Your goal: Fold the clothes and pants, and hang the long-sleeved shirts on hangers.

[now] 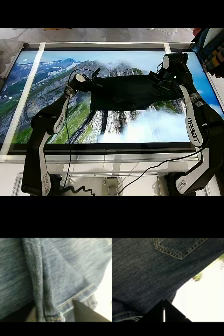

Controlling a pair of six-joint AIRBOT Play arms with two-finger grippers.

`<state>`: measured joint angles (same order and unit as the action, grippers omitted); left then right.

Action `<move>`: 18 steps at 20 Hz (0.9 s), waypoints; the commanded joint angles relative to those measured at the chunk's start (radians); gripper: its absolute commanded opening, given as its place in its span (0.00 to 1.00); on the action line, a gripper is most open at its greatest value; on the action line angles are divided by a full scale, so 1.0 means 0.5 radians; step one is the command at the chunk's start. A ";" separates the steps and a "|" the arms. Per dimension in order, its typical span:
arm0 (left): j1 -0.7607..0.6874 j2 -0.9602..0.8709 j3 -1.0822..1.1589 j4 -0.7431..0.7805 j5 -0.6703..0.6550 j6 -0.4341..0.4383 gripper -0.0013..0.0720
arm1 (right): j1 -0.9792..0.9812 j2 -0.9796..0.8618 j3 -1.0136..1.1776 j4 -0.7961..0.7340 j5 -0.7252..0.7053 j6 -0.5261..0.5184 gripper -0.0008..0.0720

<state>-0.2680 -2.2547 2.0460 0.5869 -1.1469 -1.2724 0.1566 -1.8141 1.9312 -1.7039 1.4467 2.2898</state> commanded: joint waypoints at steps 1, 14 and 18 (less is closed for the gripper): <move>-0.033 -0.003 0.000 -0.092 0.035 0.011 0.39 | 0.002 0.000 -0.001 0.008 0.001 0.001 0.04; 0.217 0.208 0.002 -0.098 -0.136 0.124 0.04 | 0.002 0.000 -0.001 0.013 0.008 0.002 0.04; 0.533 0.380 0.002 -0.094 -0.138 0.137 0.04 | 0.002 0.000 -0.001 0.066 0.009 0.001 0.04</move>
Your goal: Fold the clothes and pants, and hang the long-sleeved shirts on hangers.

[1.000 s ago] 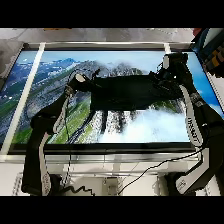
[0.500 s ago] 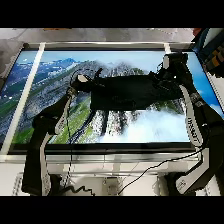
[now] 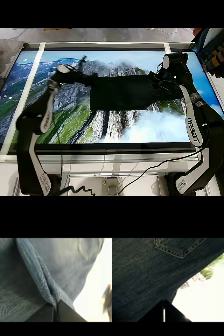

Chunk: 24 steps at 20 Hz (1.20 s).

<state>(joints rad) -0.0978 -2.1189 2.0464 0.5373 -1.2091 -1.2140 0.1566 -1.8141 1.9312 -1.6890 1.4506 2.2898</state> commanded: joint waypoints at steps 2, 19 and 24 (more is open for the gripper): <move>0.355 0.161 0.002 0.019 -0.017 0.020 0.04 | 0.014 0.000 -0.001 0.052 0.014 -0.002 0.04; 1.288 0.140 -0.002 0.384 -0.642 0.011 0.04 | 0.052 0.000 -0.001 0.079 0.015 -0.012 0.04; 1.296 0.053 -0.002 0.378 -0.423 0.019 0.80 | 0.052 0.000 -0.001 0.079 0.002 -0.013 0.04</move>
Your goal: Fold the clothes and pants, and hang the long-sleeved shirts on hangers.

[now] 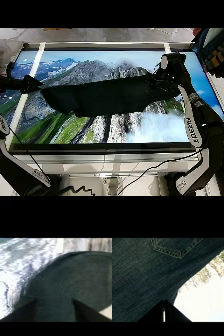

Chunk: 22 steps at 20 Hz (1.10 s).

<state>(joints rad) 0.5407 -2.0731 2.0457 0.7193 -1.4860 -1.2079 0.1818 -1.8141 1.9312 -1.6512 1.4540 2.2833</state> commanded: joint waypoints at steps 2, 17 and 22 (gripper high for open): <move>0.017 -0.027 0.004 0.021 0.280 0.006 0.89 | 0.002 0.000 -0.001 0.002 -0.010 0.000 0.04; 0.005 -0.003 -0.027 0.282 -0.043 -0.144 0.51 | -0.166 -0.039 -0.019 -0.147 -0.170 0.014 0.04; 0.040 0.000 -0.027 -0.065 0.166 -0.142 0.51 | -0.176 -0.039 -0.019 -0.143 -0.172 0.014 0.04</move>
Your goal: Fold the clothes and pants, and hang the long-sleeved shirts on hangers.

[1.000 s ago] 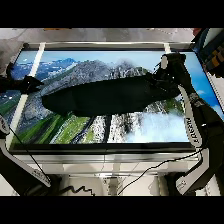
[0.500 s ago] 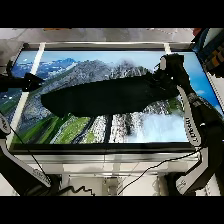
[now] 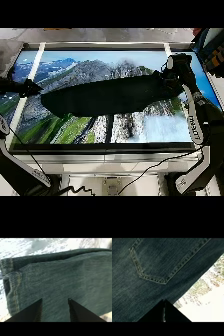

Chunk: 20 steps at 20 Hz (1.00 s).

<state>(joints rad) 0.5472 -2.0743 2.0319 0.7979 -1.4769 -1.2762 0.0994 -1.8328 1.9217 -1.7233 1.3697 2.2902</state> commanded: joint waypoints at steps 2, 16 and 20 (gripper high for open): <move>0.075 0.002 0.000 -0.681 0.348 -0.006 0.51 | -0.024 -0.001 0.001 -0.011 -0.076 -0.011 0.04; 0.102 -0.001 -0.024 -1.830 0.529 -0.007 0.51 | -0.060 -0.001 0.000 0.031 -0.112 -0.049 0.04; 0.102 -0.001 -0.034 -1.830 0.530 -0.007 0.51 | -0.060 -0.001 0.000 0.036 -0.112 -0.049 0.04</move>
<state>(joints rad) 0.5980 -2.0743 2.0182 -0.1066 -1.2121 -1.2797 0.0700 -1.8328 1.9217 -1.7077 1.3144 2.2658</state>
